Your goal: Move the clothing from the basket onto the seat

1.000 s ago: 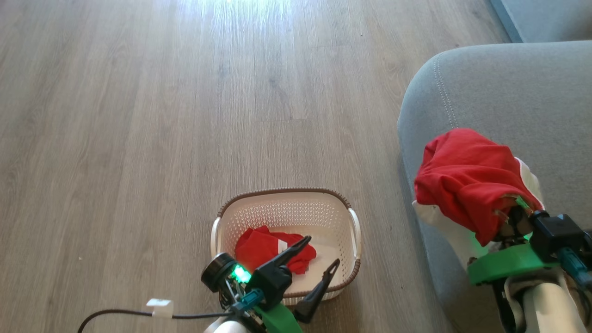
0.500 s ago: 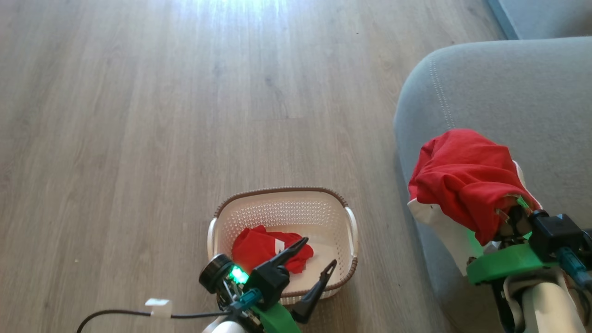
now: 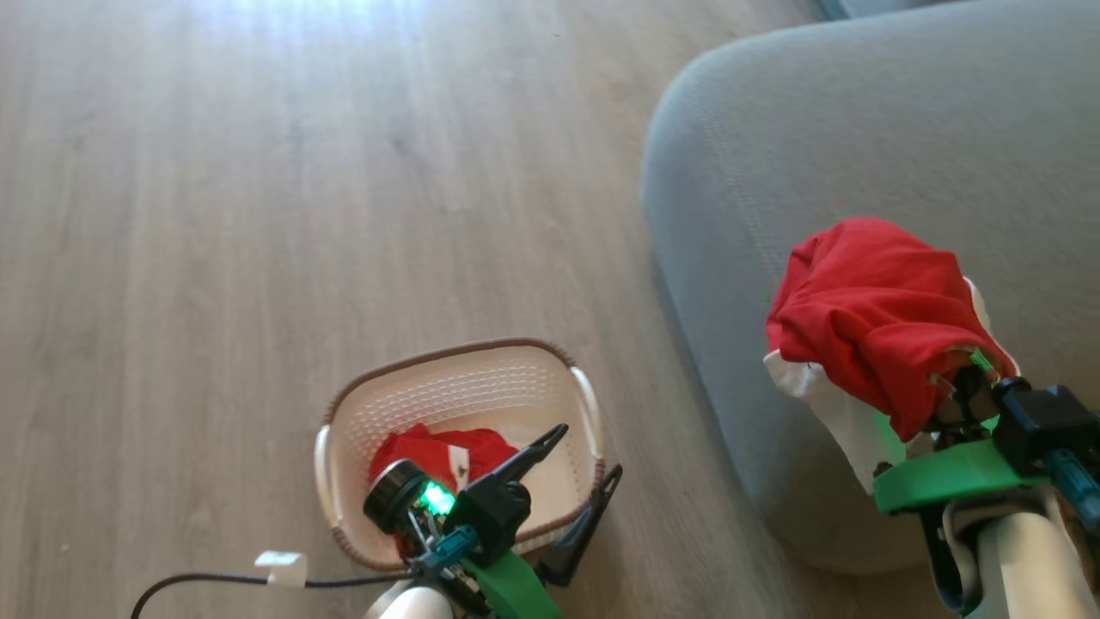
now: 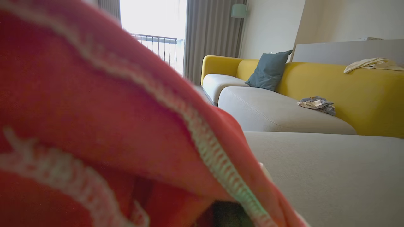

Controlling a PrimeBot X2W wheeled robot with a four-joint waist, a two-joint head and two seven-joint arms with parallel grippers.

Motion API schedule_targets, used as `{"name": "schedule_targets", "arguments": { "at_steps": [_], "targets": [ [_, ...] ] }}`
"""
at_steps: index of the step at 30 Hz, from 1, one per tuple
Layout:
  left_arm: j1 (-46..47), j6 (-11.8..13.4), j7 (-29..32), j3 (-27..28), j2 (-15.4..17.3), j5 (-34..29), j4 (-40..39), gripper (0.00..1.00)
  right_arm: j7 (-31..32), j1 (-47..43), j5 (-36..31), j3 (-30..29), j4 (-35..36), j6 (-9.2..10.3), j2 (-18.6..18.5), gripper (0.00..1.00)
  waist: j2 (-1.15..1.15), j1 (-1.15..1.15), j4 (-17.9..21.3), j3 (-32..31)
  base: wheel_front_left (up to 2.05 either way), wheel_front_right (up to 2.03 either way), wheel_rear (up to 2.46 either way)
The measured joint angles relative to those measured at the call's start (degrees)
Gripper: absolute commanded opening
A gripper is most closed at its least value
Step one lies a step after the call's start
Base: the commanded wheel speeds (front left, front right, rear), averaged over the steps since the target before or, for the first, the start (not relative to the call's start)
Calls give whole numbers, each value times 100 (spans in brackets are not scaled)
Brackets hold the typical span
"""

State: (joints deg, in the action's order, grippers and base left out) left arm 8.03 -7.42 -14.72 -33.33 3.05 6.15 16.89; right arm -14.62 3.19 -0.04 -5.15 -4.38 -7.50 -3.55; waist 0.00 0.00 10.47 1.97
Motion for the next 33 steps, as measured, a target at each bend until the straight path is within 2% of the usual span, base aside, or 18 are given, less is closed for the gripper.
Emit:
{"name": "schedule_targets", "arguments": {
  "at_steps": [10, 19, 25, 33],
  "targets": [
    [62, -1, 0, -23, -1, -2, -122, 100, 0, 112, 0, -42, 77, 0, 0, 0, 0, 0, 772, 171, 0, 0, 0],
    [214, -1, 0, -180, 2, -62, -190, 100, 0, 118, 2, -122, 181, 0, 11, 0, 0, 0, 1627, 407, 0, 0, 0],
    [541, -2, 0, -506, 37, -26, -127, 100, 0, 65, 5, -449, 412, 0, 60, 0, 0, 0, 1870, 646, 0, 0, 0],
    [615, -2, 0, -612, 57, 52, -92, 100, 0, -80, 168, -531, 482, 0, 87, 0, 0, 0, 1903, 671, 0, 0, 0]
  ]
}}
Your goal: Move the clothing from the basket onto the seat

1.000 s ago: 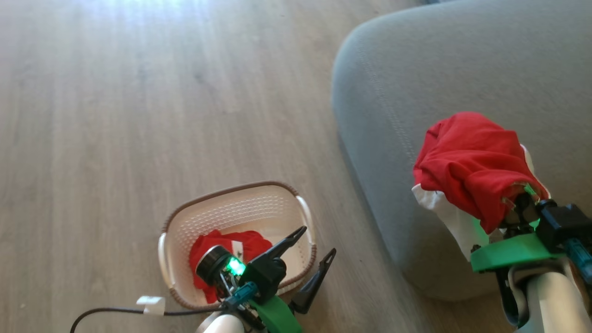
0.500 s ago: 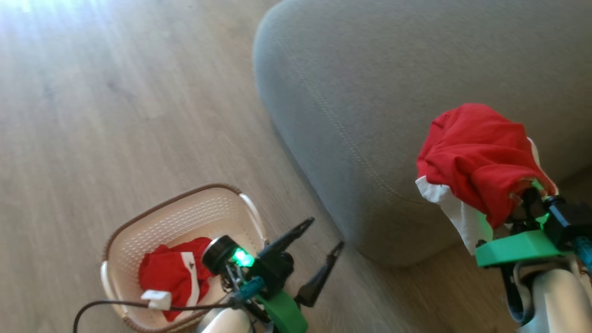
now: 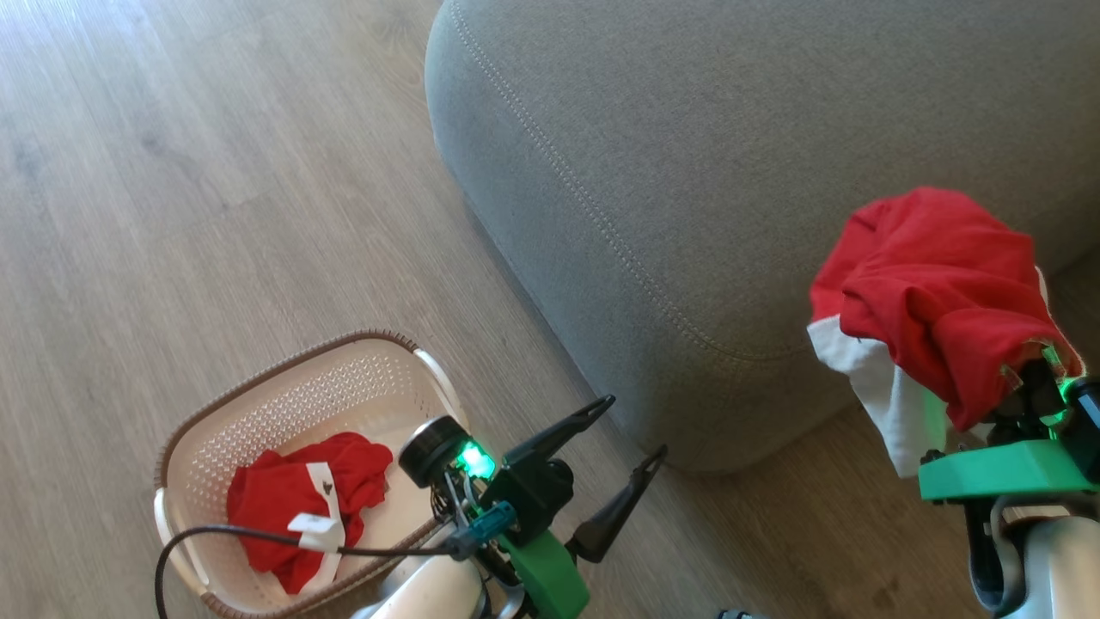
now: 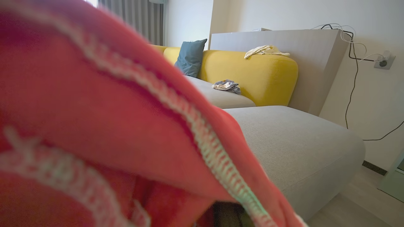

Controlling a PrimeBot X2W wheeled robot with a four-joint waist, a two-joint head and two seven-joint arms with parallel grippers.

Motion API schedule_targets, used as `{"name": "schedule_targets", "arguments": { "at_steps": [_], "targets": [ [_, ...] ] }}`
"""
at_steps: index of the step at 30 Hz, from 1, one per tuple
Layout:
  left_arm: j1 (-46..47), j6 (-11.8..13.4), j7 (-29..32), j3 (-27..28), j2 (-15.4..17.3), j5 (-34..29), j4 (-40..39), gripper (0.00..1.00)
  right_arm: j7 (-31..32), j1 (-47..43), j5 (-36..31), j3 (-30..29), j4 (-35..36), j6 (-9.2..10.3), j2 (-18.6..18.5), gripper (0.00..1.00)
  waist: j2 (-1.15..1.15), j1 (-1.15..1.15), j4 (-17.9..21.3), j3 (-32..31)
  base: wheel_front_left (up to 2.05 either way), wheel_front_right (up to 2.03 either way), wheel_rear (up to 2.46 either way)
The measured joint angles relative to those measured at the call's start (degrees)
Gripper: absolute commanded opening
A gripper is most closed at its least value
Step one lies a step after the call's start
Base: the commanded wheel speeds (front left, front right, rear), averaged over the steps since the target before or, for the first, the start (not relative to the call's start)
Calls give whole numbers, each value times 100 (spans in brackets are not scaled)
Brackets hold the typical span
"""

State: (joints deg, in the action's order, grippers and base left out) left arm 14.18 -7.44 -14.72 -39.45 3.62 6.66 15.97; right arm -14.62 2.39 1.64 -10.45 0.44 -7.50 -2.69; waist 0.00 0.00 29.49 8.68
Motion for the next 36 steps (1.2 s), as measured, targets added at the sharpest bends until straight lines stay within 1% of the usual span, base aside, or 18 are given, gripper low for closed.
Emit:
{"name": "schedule_targets", "arguments": {
  "at_steps": [6, 9, 13, 17, 19, 25, 26, 27, 28, 32, 33, 34, 36],
  "targets": [
    [1, 0, 0, 110, 10, -15, -20, 100, 0, -5, 1, -15, -15, 0, 2, 0, 0, 0, -33, 26, 0, 0, 0],
    [1, 0, 0, 264, 13, -27, -64, 100, 0, 86, -91, -4, -14, 0, 2, 0, 0, 0, -54, 103, 0, 0, 0],
    [2, 0, 0, 404, 16, -60, -148, 100, 0, 361, -205, 16, -13, 0, 3, 0, 0, 0, -77, 257, 0, 0, 0],
    [67, 0, 0, 380, 46, -160, -249, 100, 0, 710, -250, -119, 66, 0, 0, 0, 0, 0, -145, 486, 0, 0, 0],
    [164, 0, 0, 361, 114, -176, -292, 100, -1, 961, -249, -187, 108, 0, -34, 0, 0, 0, -194, 635, 0, 0, 0],
    [457, 0, 0, 207, 432, -219, -319, 100, -1, 1956, -187, -216, 68, 0, -335, 0, 0, 0, -353, 1166, 0, 0, 0],
    [457, 0, 0, 207, 432, -219, -319, 100, -1, 1956, -187, -216, 68, 0, -335, 0, 0, 0, -353, 1166, 0, 0, 0],
    [534, 0, 0, 107, 531, -221, -334, 100, -1, 2279, -153, -207, -13, -1, -489, 0, 0, 0, -411, 1350, 0, 0, 0],
    [587, 0, 0, 57, 588, -221, -345, 100, -1, 2437, -104, -215, -55, -1, -547, 0, 0, 0, -442, 1439, 0, 0, 0],
    [756, 0, 0, -18, 690, -216, -412, 100, -2, 3082, 205, -267, -350, -1, -801, 0, 0, -1, -569, 1798, 0, 0, 0],
    [804, 0, 0, -35, 713, -198, -415, 100, -2, 3242, 234, -268, -480, -1, -916, 0, 0, -1, -604, 1890, 0, 0, 0],
    [804, 0, 0, -35, 713, -198, -415, 100, -2, 3242, 234, -268, -480, -1, -916, 0, 0, -1, -604, 1890, 0, 0, 0],
    [888, 1, 0, -103, 784, -177, -420, 100, -2, 3556, 256, -299, -789, -1, -1134, 0, 0, -1, -686, 2061, 0, 0, 0]
  ]
}}
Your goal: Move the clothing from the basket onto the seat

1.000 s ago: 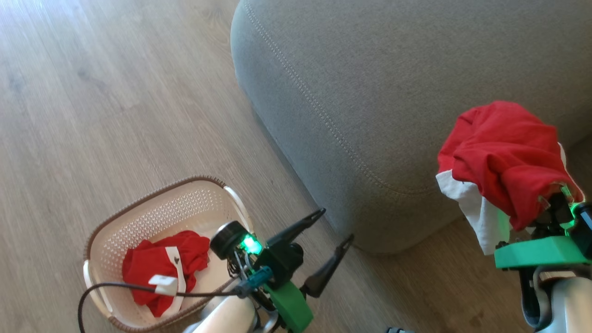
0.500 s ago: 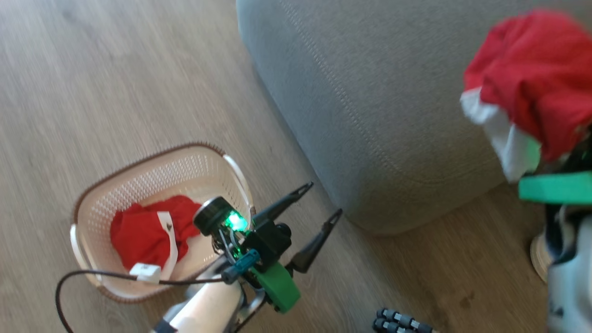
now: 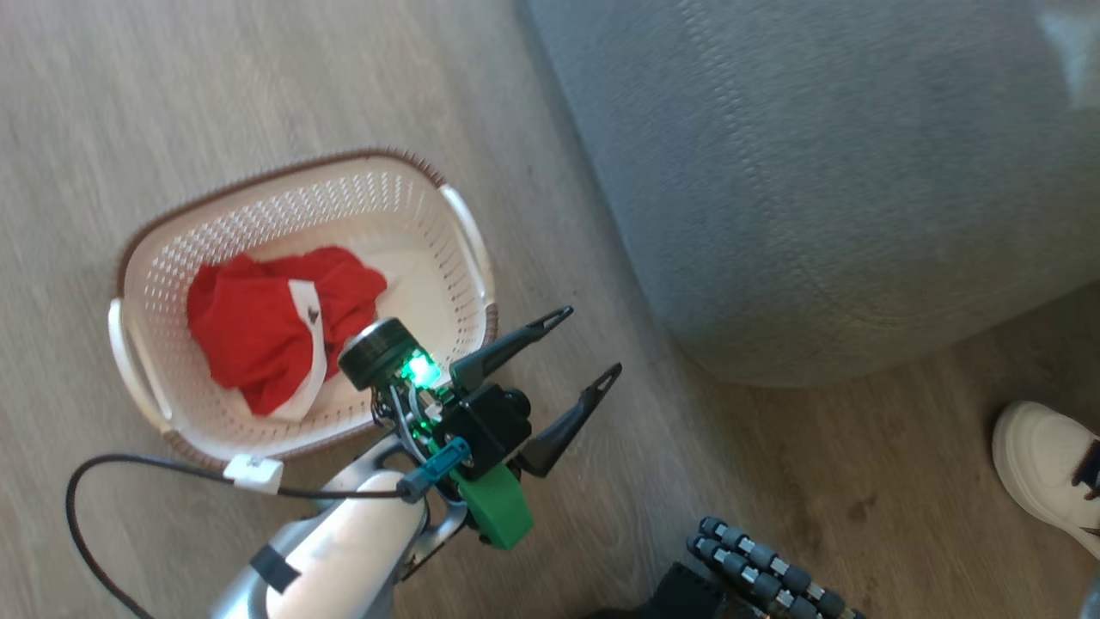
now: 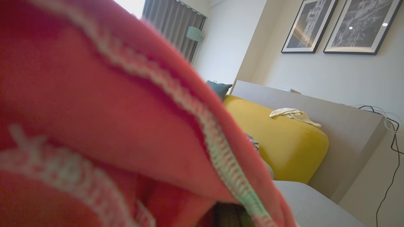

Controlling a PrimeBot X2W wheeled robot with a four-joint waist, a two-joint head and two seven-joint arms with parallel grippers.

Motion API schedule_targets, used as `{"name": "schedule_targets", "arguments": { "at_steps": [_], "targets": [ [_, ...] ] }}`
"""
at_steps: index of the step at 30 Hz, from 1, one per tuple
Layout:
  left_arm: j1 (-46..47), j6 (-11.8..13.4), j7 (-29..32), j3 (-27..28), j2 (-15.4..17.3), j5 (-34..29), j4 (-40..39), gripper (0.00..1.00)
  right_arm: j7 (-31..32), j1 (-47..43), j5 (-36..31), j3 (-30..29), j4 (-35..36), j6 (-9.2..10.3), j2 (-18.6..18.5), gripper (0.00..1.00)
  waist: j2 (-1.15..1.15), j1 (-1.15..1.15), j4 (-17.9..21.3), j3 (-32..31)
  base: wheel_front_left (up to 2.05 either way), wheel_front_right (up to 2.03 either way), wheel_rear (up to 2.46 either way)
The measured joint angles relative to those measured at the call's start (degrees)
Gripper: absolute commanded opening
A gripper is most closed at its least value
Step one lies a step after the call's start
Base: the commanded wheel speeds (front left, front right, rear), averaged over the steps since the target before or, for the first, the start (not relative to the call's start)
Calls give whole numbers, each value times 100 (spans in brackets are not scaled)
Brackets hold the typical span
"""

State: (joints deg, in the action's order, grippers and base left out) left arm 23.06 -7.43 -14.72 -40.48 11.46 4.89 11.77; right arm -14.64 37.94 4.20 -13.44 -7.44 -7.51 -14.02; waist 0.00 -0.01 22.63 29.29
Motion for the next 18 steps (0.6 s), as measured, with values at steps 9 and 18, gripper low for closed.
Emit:
{"name": "schedule_targets", "arguments": {
  "at_steps": [9, 18],
  "targets": [
    [301, 0, 0, -57, 118, 9, -144, 100, 0, 1290, 42, -87, -1383, 0, -646, 0, 0, 1, -472, 583, 0, 0, 0],
    [442, 0, 0, -122, 137, 9, -201, 100, 0, 1981, -253, -722, -2733, 0, -949, 0, 0, 1, -902, 977, 0, 0, 0]
  ]
}}
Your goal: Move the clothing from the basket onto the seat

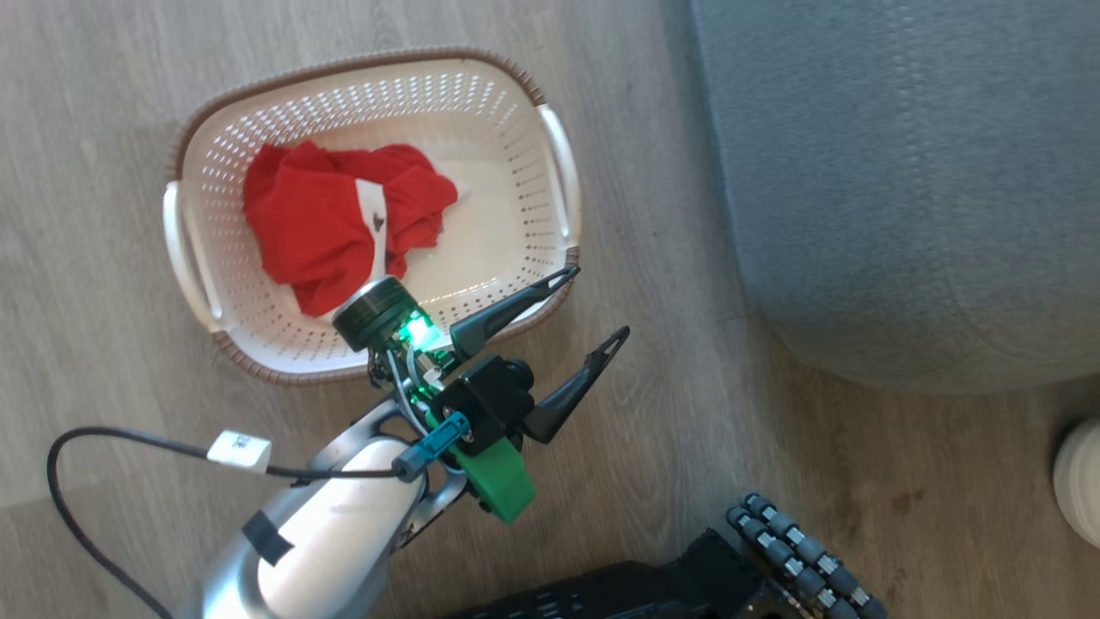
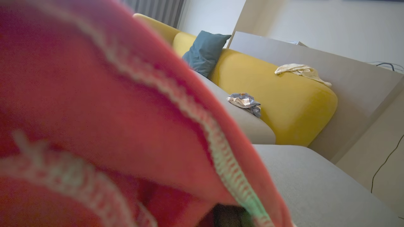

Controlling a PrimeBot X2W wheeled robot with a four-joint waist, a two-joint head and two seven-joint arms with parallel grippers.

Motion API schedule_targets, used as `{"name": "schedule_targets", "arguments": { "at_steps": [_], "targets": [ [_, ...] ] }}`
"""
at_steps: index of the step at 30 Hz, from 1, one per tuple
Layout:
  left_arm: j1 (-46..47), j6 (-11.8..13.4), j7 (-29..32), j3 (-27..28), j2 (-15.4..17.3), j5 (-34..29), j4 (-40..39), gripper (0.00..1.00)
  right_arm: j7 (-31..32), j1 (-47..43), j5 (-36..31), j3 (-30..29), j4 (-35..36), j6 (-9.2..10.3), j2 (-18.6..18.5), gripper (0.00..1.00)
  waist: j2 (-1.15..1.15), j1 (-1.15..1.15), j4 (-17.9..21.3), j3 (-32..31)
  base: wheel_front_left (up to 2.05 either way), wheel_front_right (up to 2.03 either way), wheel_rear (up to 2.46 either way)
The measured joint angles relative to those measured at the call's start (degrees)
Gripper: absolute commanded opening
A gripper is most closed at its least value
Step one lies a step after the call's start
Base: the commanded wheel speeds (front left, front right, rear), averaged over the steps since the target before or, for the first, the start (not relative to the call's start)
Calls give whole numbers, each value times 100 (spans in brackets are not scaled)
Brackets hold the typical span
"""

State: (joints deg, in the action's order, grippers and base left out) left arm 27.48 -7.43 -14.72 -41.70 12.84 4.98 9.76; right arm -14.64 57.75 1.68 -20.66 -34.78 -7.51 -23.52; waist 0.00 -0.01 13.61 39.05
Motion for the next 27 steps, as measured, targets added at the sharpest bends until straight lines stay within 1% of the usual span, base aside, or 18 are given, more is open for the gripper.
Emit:
{"name": "schedule_targets", "arguments": {
  "at_steps": [9, 14, 19, 24, 25, 26, 27],
  "targets": [
    [68, 0, 0, -57, -11, -1, -44, 100, 0, 371, -347, -786, -1196, 0, -63, 0, 0, 0, -296, 265, 0, 0, 0],
    [72, 0, 0, -62, -11, -1, -68, 100, 0, 442, -576, -1397, -1753, 0, -60, 0, 0, 0, -383, 333, 0, 0, 0],
    [71, 0, 0, -27, 0, -4, -68, 100, 0, 521, -845, -1450, -2072, 0, -9, 0, 0, 0, -391, 370, 0, 0, 0],
    [71, 0, 0, -14, 22, -10, -69, 100, 0, 589, -889, -1373, -2395, 0, 9, 0, 0, 0, -366, 344, 0, 0, 0],
    [71, 0, 0, 5, 26, -10, -69, 100, 0, 589, -934, -1389, -2394, 0, 9, 27, 0, 0, -364, 335, 0, 0, 0],
    [71, 0, 0, 20, 30, -10, -69, 100, 0, 589, -984, -1408, -2387, 0, 9, 94, 0, 0, -362, 324, 0, 0, 0],
    [71, 0, 0, 36, 30, -10, -68, 100, 0, 590, -1004, -1426, -2387, 0, 8, 100, 0, 0, -361, 309, 0, 0, 0]
  ]
}}
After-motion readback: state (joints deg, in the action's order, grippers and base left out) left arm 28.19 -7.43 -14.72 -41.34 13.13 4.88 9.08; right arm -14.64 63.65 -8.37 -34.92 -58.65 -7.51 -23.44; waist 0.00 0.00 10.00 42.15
